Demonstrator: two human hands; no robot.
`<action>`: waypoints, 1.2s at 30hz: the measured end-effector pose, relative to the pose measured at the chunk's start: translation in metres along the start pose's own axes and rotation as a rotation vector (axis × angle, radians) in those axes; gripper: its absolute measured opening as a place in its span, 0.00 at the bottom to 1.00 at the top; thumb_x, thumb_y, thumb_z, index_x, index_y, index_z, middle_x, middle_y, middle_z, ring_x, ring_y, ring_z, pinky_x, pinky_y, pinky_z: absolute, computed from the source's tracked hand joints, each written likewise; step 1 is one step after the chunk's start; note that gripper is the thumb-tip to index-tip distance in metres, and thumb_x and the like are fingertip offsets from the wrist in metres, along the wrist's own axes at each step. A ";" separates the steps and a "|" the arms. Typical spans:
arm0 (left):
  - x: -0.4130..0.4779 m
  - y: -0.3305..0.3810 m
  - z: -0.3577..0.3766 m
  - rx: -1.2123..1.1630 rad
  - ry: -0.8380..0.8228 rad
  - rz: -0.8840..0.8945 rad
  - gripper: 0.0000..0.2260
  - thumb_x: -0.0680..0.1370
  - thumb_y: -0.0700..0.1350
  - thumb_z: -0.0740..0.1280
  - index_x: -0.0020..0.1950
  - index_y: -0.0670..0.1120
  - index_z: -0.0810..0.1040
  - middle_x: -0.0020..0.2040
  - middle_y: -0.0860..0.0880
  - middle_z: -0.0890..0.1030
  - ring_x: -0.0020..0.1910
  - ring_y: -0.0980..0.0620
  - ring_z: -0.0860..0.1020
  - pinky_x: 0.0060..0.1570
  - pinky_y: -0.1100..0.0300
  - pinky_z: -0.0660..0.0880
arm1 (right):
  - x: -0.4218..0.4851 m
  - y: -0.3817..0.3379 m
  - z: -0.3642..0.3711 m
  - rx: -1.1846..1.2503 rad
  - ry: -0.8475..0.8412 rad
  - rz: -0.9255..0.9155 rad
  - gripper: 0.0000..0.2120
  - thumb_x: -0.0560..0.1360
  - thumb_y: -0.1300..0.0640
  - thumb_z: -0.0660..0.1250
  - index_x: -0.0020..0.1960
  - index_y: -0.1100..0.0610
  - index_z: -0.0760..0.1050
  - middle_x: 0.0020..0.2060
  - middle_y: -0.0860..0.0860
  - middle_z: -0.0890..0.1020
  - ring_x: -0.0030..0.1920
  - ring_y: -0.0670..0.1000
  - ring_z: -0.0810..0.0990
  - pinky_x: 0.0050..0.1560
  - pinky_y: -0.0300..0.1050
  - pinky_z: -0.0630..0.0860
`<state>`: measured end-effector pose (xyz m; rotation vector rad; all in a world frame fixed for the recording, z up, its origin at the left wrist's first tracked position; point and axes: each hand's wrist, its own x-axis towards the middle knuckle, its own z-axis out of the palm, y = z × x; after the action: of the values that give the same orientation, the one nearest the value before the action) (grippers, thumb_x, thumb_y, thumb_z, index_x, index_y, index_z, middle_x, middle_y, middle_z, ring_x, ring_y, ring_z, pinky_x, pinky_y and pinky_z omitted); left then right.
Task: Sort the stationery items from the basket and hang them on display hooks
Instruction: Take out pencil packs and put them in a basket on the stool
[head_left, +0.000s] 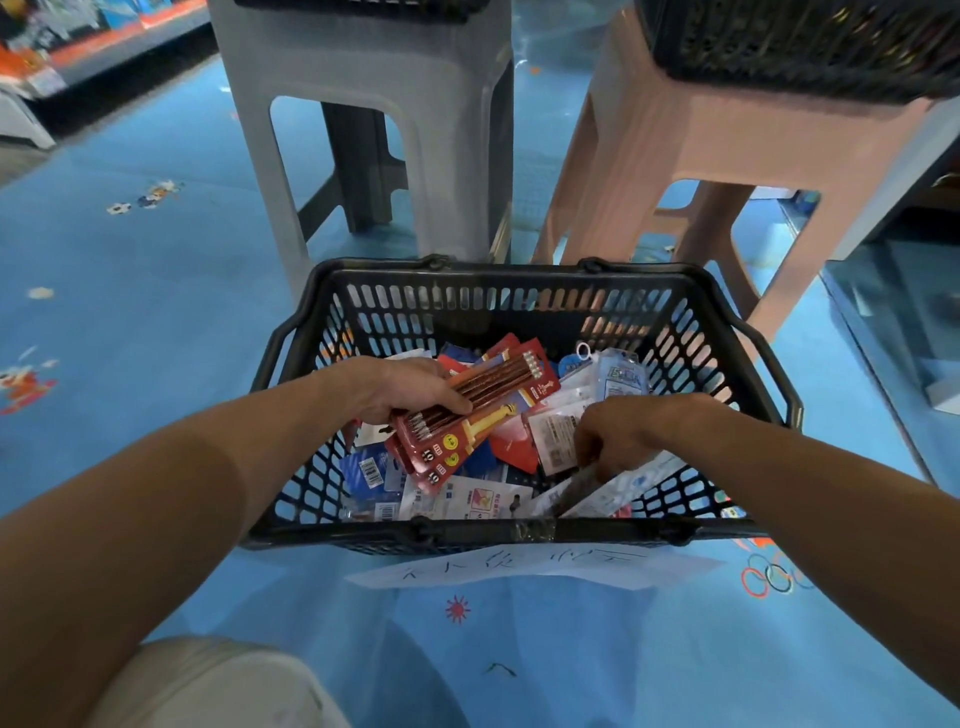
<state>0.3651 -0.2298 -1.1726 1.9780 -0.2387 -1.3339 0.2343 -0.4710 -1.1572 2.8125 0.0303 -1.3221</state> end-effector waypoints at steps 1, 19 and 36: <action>0.001 0.000 0.000 0.009 -0.005 0.005 0.11 0.80 0.43 0.73 0.61 0.47 0.77 0.49 0.45 0.88 0.48 0.46 0.87 0.50 0.49 0.84 | 0.002 -0.001 0.001 -0.027 0.022 0.010 0.32 0.65 0.24 0.70 0.59 0.44 0.81 0.55 0.45 0.81 0.54 0.50 0.78 0.58 0.50 0.78; -0.007 0.001 0.000 -0.124 -0.122 0.053 0.20 0.78 0.40 0.69 0.69 0.47 0.71 0.59 0.38 0.85 0.59 0.37 0.84 0.62 0.39 0.79 | -0.037 -0.007 -0.022 -0.375 1.084 -0.383 0.12 0.74 0.70 0.69 0.56 0.62 0.77 0.51 0.56 0.78 0.46 0.56 0.78 0.41 0.47 0.78; -0.009 0.001 0.006 -0.400 -0.147 0.077 0.24 0.80 0.58 0.63 0.64 0.40 0.77 0.48 0.41 0.86 0.44 0.44 0.86 0.42 0.51 0.83 | -0.017 -0.015 -0.011 -0.486 0.910 -0.490 0.19 0.74 0.69 0.62 0.61 0.55 0.63 0.52 0.55 0.73 0.36 0.54 0.76 0.25 0.51 0.77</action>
<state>0.3561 -0.2285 -1.1661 1.5275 -0.1043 -1.3587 0.2310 -0.4559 -1.1371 2.7424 0.9441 0.0889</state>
